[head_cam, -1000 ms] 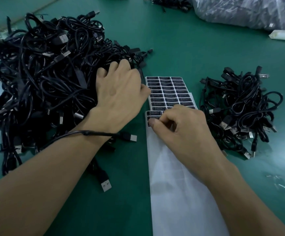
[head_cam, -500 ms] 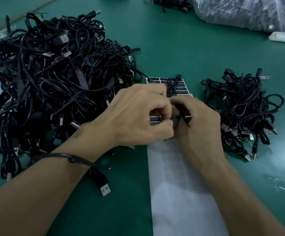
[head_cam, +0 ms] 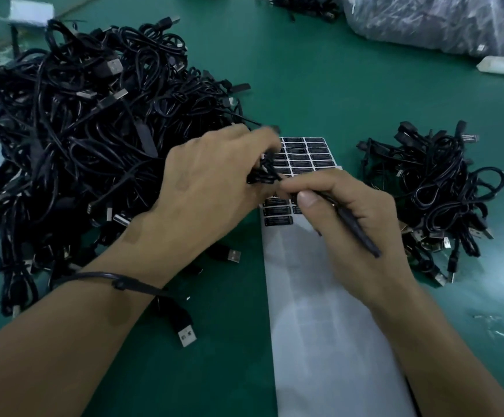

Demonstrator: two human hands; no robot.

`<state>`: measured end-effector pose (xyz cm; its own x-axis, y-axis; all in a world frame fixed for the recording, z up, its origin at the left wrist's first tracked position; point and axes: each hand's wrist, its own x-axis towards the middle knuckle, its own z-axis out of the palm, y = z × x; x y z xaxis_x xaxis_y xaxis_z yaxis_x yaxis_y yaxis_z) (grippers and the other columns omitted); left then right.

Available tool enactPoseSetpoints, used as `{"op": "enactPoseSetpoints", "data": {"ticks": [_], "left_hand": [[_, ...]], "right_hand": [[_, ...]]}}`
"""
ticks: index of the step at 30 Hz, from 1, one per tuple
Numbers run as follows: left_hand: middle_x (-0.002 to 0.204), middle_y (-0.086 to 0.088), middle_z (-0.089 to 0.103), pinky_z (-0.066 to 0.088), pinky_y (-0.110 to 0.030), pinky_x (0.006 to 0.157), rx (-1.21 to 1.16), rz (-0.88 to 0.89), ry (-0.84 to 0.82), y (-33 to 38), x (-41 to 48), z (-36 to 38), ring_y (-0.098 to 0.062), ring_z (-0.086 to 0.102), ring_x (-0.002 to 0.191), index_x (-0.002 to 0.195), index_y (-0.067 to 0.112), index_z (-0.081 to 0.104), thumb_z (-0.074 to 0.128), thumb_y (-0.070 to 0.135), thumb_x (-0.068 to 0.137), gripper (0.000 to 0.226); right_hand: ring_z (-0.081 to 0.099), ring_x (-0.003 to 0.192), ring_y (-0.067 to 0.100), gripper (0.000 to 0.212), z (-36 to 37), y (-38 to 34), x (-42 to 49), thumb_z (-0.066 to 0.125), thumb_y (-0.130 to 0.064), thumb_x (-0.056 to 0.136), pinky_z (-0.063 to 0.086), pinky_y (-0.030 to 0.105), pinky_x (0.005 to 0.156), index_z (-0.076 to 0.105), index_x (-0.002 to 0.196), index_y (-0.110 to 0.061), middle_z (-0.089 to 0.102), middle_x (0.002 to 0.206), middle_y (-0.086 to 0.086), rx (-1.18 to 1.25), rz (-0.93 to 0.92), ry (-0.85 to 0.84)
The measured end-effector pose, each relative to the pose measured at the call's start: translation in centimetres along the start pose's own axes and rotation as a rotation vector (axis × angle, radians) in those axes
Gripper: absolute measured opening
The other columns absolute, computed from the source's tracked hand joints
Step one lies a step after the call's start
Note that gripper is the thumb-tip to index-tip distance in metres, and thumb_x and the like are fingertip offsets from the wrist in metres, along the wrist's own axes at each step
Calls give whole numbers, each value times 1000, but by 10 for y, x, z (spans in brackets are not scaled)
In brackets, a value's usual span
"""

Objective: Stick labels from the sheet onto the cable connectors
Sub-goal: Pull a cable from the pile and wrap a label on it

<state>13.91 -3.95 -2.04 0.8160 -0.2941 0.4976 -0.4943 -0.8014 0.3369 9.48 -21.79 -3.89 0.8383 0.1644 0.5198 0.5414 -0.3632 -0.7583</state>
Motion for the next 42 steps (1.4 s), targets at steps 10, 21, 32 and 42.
{"op": "enactPoseSetpoints", "data": {"ticks": [10,21,32,42], "left_hand": [[82,6,66,52,-41,63,-23,200,4,-3,3,-6,-22,60,78,91,21,72,79,41,83,22],[82,3,65,44,-45,69,-79,327,109,-1,2,-3,-24,56,72,96,12,63,50,27,103,21],[82,-1,68,51,-42,65,-367,25,160,-11,6,1,-16,61,71,100,14,70,62,23,99,13],[68,7,65,42,-13,57,-563,-86,103,-5,5,1,-7,55,58,82,13,69,71,30,94,21]], "right_hand": [[70,78,2,21,-2,7,2,57,-14,100,56,19,71,70,102,-31,73,86,-19,-114,235,274],[71,60,13,24,-5,5,6,58,-16,101,51,21,52,69,87,-32,73,79,-11,-57,384,383],[62,66,5,6,-4,1,4,77,-14,86,45,18,62,76,88,-20,70,74,-6,2,175,99],[60,64,10,6,-2,-2,6,70,-20,93,47,21,62,74,92,-25,71,76,-4,92,139,172]]}}
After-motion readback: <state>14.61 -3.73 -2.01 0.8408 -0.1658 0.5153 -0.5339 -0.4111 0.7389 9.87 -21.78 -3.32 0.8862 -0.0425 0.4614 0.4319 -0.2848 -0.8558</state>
